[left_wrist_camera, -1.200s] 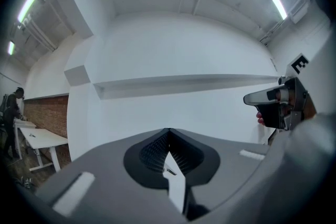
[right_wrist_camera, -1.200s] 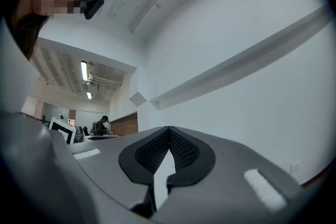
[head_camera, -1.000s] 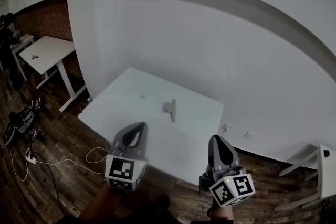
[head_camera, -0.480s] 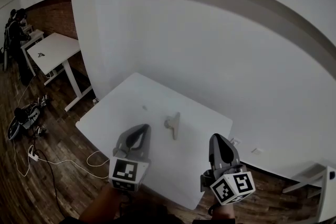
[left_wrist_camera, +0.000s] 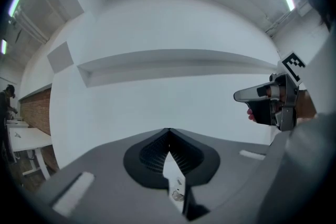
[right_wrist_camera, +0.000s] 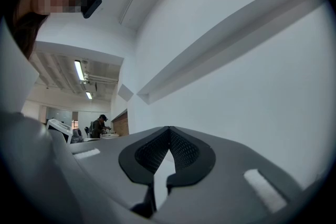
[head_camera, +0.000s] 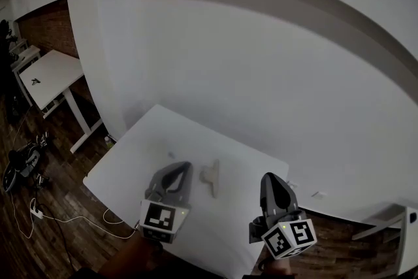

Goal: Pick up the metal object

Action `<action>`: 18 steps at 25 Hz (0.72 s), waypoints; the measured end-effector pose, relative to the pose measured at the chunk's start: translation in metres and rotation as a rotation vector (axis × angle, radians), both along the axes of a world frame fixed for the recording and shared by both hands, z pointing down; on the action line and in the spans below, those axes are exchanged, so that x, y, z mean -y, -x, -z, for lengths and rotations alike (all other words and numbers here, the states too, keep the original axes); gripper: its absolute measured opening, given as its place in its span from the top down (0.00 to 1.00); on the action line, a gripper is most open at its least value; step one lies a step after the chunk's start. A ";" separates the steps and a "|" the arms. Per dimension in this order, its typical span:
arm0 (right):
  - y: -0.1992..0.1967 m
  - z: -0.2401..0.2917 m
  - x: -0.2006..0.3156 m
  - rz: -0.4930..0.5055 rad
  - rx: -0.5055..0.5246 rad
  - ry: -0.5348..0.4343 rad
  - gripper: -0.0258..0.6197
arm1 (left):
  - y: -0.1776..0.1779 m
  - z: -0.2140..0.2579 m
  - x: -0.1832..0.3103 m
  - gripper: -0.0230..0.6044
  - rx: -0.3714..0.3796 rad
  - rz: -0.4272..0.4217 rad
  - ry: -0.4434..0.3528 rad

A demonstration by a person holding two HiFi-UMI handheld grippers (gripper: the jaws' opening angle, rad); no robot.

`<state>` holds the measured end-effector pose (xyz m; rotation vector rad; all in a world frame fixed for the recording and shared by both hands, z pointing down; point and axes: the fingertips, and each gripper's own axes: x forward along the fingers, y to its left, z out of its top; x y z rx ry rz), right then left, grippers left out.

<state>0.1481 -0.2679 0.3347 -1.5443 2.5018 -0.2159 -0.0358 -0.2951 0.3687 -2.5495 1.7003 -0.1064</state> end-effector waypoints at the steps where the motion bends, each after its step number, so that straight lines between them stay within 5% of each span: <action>1: 0.001 -0.001 0.005 -0.004 -0.001 0.002 0.94 | 0.000 -0.001 0.006 0.96 0.000 -0.004 0.002; 5: 0.001 -0.003 0.022 -0.014 0.003 0.013 0.94 | -0.007 -0.006 0.029 0.96 0.014 -0.078 0.013; 8: -0.001 -0.005 0.031 -0.020 0.001 0.018 0.94 | -0.025 -0.025 0.040 0.91 0.100 -0.244 0.059; 14: -0.014 -0.013 0.041 -0.056 0.015 0.045 0.94 | -0.055 -0.103 0.043 0.50 0.423 -0.615 0.201; 18: -0.022 -0.021 0.040 -0.077 0.022 0.065 0.94 | -0.057 -0.171 0.047 0.47 0.632 -0.781 0.344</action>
